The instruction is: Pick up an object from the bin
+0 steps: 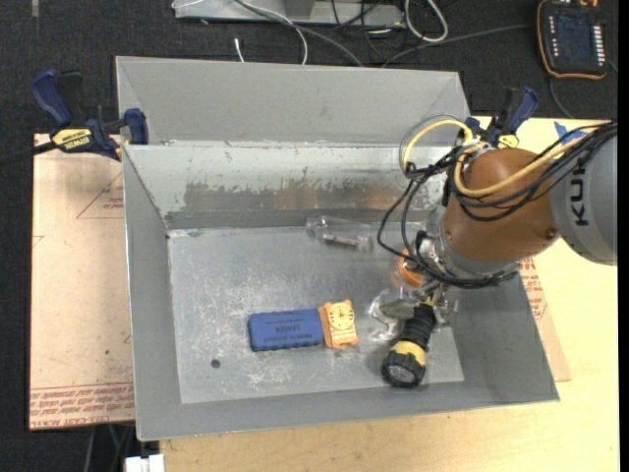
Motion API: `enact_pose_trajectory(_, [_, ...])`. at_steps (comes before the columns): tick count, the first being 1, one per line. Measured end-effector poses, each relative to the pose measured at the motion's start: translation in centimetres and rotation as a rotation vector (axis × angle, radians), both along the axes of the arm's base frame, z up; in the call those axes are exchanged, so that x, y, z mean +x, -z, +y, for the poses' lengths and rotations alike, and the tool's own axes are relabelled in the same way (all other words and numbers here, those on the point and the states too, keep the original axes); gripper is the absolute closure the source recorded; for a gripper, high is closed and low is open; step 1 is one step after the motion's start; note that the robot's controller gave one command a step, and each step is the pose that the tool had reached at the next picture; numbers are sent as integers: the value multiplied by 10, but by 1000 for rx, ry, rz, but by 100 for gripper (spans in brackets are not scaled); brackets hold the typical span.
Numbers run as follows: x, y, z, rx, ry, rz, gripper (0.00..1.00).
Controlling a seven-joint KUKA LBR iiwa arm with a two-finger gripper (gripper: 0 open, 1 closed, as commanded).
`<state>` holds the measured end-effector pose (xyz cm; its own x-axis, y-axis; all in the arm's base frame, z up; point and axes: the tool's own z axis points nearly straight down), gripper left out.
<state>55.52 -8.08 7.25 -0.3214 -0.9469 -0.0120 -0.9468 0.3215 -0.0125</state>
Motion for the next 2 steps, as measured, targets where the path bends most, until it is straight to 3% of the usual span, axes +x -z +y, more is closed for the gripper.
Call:
enact_pose_trajectory(1, [0, 0, 0, 0, 0, 0, 100])
enact_pose_trajectory(2, [-2, -30, 1, 2, 1, 7, 100])
